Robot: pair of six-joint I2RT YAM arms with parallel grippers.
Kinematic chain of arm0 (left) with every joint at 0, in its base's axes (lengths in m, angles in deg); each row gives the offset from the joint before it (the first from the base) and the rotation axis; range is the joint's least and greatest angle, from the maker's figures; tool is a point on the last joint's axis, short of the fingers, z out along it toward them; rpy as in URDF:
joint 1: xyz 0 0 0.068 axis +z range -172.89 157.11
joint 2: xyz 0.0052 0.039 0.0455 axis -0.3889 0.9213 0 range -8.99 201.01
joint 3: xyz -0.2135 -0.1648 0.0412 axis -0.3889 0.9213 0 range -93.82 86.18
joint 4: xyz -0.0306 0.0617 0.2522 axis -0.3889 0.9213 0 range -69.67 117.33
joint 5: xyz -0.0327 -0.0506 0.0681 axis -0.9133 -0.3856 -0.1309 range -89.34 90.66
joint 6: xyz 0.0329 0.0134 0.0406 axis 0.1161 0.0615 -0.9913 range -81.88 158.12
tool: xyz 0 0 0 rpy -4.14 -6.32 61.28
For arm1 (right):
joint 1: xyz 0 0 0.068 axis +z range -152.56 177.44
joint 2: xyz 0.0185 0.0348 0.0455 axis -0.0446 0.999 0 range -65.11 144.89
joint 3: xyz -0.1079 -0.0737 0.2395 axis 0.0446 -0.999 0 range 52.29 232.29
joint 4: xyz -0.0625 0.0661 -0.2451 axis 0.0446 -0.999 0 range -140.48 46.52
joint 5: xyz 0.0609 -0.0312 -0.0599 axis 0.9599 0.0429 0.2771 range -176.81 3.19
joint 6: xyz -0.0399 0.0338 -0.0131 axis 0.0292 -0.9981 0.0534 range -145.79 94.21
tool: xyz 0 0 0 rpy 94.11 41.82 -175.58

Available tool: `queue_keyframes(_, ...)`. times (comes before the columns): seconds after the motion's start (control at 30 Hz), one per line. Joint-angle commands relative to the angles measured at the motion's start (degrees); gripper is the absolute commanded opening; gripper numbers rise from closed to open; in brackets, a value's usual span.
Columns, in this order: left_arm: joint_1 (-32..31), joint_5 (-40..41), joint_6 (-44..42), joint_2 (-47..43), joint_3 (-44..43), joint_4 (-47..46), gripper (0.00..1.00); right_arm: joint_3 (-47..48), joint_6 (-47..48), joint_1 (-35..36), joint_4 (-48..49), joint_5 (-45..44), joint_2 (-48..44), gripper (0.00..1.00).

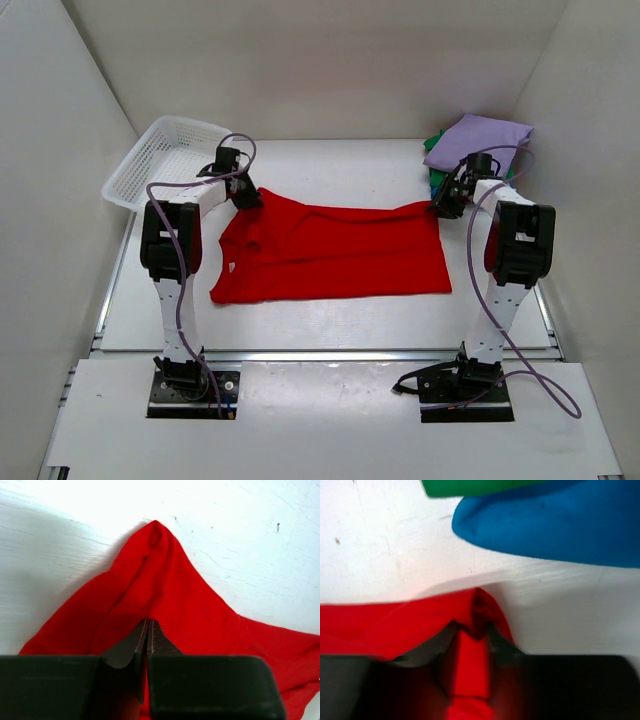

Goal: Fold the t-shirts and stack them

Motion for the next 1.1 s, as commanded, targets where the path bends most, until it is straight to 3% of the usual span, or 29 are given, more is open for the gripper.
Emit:
queue_keyframes(0.0,0.1,-1.6,0.3,-2.7,-1.7,-2.3,0.11,2.5,0.0,-0.4,2.5,-0.2,0.8,0.18)
queue_keyframes(0.07,0.3,-1.5,0.4,-3.1,-1.8,-2.4,0.00,2.8,-0.2,-0.2,2.6,0.4,0.6,0.08)
queue_keyframes(0.1,0.4,-1.6,0.1,-3.0,-2.2,-2.2,0.00,2.8,-0.5,-0.2,2.6,0.6,0.8,0.01)
queue_keyframes(0.37,0.7,-2.4,-1.1,-2.5,-6.4,2.2,0.00,3.8,-0.9,-0.2,1.8,1.7,-1.9,0.00)
queue_keyframes(0.73,1.2,-4.8,-0.2,-9.7,-10.0,3.4,0.00,3.4,-0.9,-1.0,-0.1,3.8,-7.8,0.00)
queue_keyframes(1.07,1.1,-6.2,-2.5,-18.8,-6.4,8.0,0.00,0.5,-0.2,-2.2,-1.4,6.7,-12.8,0.00)
